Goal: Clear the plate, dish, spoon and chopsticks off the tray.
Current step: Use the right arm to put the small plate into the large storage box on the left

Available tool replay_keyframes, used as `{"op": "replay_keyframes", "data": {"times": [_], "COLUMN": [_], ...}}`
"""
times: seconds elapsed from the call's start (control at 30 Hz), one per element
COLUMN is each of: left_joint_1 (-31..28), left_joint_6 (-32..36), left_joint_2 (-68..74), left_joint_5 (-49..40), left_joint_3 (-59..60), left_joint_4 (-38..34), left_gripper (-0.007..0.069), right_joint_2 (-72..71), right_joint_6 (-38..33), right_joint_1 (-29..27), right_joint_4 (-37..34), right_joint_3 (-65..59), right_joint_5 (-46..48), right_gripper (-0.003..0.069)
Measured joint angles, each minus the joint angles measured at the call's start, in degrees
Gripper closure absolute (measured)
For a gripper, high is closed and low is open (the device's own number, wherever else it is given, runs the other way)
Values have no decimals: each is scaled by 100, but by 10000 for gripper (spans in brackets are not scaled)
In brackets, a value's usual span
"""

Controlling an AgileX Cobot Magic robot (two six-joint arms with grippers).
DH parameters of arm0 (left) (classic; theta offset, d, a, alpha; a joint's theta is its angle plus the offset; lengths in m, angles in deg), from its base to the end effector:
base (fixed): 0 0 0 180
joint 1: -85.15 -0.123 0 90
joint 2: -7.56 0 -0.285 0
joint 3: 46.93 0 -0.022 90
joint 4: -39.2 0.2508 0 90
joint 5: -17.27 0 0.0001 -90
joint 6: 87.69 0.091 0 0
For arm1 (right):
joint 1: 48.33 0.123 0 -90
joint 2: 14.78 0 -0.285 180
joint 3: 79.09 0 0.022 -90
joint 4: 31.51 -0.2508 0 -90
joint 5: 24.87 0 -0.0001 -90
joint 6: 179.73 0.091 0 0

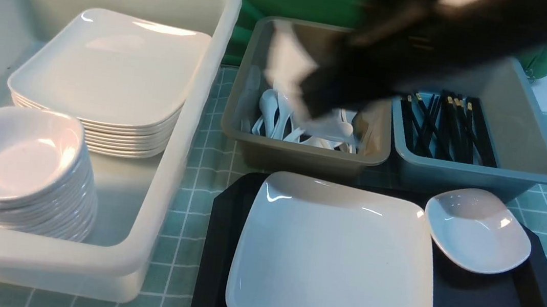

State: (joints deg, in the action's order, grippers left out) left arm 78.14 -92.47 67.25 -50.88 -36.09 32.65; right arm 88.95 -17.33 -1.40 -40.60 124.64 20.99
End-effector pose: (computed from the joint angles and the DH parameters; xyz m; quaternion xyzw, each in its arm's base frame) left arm 0.1452 0.0081 0.4055 -0.0971 0.9291 -0.0503 0.3533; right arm 0.2549 0.2878 0.4125 -0.4542 0.7630 0.1881 0.4197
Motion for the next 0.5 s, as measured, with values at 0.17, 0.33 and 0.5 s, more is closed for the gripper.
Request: {"op": "replay_keyframes", "data": {"times": [0.17, 0.33, 0.5], "left_joint_1": [-347, -507, -519], "left_joint_6": [-27, -32, 6], "left_joint_2": [-473, -855, -958], "left_joint_5": [-28, -39, -59], "left_joint_3": [0, 0, 0], "left_joint_4": [-21, -116, -116], "left_gripper": [615, 615, 615], "right_joint_2": [1182, 2309, 2862], "right_joint_6": [-230, -551, -747], "right_joint_1": [635, 1159, 1439], "right_joint_4": [-41, -47, -53], "right_joint_3": [1360, 2471, 2794], "right_joint_5": [-222, -574, -1048], "right_gripper": [589, 589, 589]}}
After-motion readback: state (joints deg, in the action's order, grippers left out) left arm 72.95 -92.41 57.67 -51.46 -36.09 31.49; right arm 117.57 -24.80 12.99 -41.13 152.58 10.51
